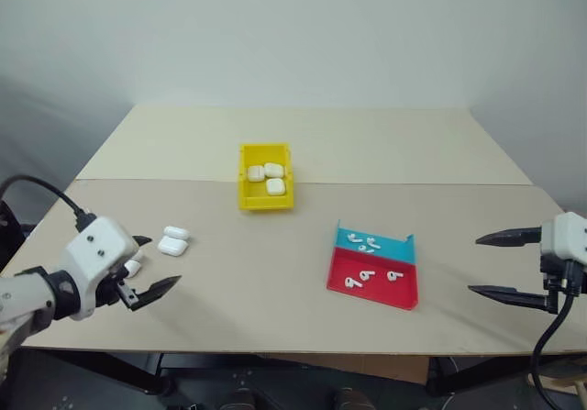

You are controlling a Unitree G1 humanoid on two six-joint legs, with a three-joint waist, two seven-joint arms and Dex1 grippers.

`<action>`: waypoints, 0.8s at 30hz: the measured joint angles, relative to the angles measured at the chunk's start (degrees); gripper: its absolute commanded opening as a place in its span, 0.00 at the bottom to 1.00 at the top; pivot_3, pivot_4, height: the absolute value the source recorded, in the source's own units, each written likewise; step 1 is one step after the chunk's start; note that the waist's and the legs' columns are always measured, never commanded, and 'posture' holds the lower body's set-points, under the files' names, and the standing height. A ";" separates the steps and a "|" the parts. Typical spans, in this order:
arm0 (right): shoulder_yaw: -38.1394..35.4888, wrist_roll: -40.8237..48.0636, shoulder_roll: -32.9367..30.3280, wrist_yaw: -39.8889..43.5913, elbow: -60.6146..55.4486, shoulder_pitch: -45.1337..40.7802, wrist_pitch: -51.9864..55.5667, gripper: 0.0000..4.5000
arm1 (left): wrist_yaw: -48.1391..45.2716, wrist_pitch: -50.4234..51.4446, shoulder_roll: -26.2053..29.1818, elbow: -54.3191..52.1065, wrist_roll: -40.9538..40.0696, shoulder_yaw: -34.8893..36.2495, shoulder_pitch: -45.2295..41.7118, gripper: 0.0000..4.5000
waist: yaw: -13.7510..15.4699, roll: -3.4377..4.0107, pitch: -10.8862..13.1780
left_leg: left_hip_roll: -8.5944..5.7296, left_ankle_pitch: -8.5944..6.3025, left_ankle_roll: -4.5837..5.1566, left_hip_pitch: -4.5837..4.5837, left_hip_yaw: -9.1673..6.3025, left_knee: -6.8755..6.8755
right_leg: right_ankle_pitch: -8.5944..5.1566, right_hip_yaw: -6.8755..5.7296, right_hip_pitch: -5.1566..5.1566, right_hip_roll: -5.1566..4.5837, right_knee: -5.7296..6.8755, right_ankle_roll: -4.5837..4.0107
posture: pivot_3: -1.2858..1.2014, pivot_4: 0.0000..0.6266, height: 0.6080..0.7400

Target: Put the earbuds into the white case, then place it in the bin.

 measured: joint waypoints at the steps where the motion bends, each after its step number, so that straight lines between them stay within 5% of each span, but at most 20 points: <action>1: 0.08 -0.11 0.00 0.12 0.03 -0.06 -0.06 0.99 | 1.44 3.71 0.99 -0.14 -0.44 0.04 -1.46 1.00 | 0.00 0.01 0.00 | 0.00 0.00 0.00 0.00 -0.01 0.00 | 0.00 0.00 0.00 0.00 -0.01 0.00 | 0.52 0.24 1.00; 10: 1.23 -0.66 -0.92 0.17 0.30 0.24 0.39 0.99 | 5.53 37.78 12.44 10.11 -6.46 -13.98 -25.37 1.00 | -0.15 -0.04 0.03 | -0.01 0.00 0.00 0.03 -0.04 -0.03 | 0.00 -0.01 -0.02 0.05 0.05 0.01 | 0.52 0.24 1.00; 16: 1.30 -1.08 0.64 -2.30 -2.85 4.91 1.61 0.99 | 2.78 34.57 18.97 27.15 -3.03 -30.23 -33.06 1.00 | -0.38 -0.09 0.07 | 0.01 0.00 0.00 -0.03 -0.05 -0.15 | -0.01 0.01 -0.11 0.10 0.04 -0.01 | 0.52 0.24 1.00; 24: 0.39 -0.91 0.89 -4.12 -6.17 7.98 4.63 0.99 | -3.29 26.62 15.46 39.49 3.18 -45.67 -44.67 1.00 | 0.13 -0.20 0.12 | 0.00 0.01 -0.01 -0.11 -0.05 -0.13 | 0.00 -0.01 -0.13 0.10 0.03 -0.01 | 0.52 0.24 1.00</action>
